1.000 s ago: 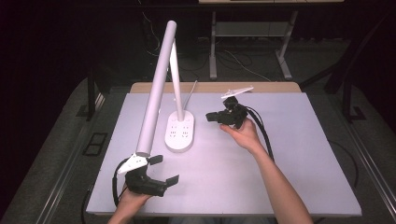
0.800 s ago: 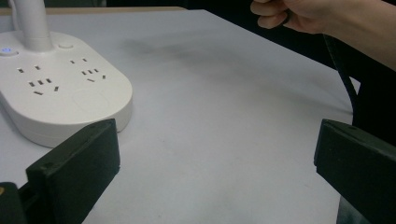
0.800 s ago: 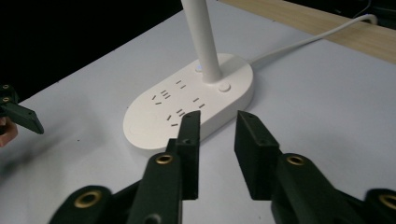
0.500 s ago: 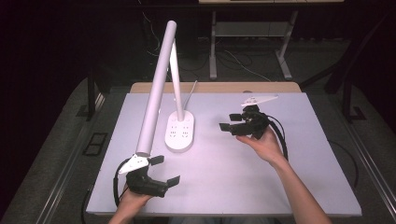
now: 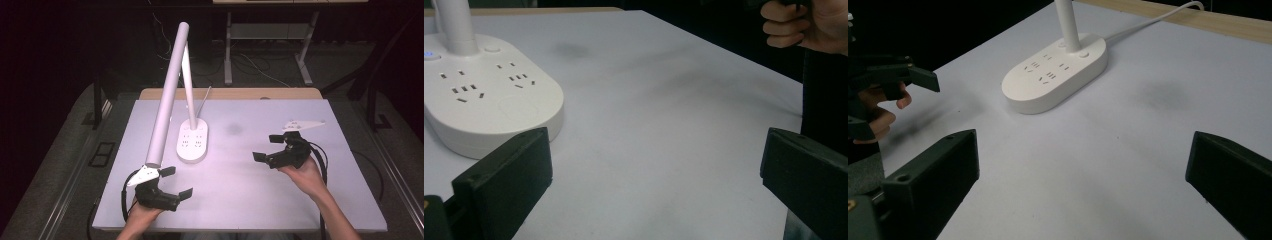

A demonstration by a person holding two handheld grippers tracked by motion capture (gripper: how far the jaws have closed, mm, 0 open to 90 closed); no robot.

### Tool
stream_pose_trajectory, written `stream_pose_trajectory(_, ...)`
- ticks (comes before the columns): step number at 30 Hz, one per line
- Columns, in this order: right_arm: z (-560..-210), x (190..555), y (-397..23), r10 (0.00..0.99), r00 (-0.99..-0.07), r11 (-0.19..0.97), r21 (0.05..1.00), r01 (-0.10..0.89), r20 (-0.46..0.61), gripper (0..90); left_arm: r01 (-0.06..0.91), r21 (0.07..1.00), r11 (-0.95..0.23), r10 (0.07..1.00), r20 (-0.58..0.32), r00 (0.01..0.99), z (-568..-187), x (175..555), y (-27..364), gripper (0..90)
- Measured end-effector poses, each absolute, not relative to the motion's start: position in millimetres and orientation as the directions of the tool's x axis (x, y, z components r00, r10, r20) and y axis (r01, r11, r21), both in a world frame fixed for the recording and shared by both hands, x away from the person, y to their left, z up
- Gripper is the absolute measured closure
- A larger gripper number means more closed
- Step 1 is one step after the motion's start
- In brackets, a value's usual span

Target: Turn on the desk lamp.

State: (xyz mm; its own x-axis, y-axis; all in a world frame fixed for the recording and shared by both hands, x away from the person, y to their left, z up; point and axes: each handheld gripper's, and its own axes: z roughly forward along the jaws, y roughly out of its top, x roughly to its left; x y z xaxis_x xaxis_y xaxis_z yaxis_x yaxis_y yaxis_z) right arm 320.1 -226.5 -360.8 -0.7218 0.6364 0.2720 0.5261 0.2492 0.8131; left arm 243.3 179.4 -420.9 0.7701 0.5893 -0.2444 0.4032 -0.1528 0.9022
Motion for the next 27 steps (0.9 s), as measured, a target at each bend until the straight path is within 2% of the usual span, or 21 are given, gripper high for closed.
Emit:
stream_pose_trajectory(17,-384.5,263.0,-278.2,0.696,-0.662,0.178,0.826,0.535,0.279,0.3,0.406,0.9,-0.159,0.594,-0.241,0.768,-421.1,243.5,179.0,0.0)
stream_pose_trajectory(27,-405.5,241.9,-289.6,0.714,-0.629,0.145,0.815,0.561,0.306,0.3,0.406,0.9,-0.161,0.594,-0.24,0.767,-421.7,244.2,178.2,0.0)
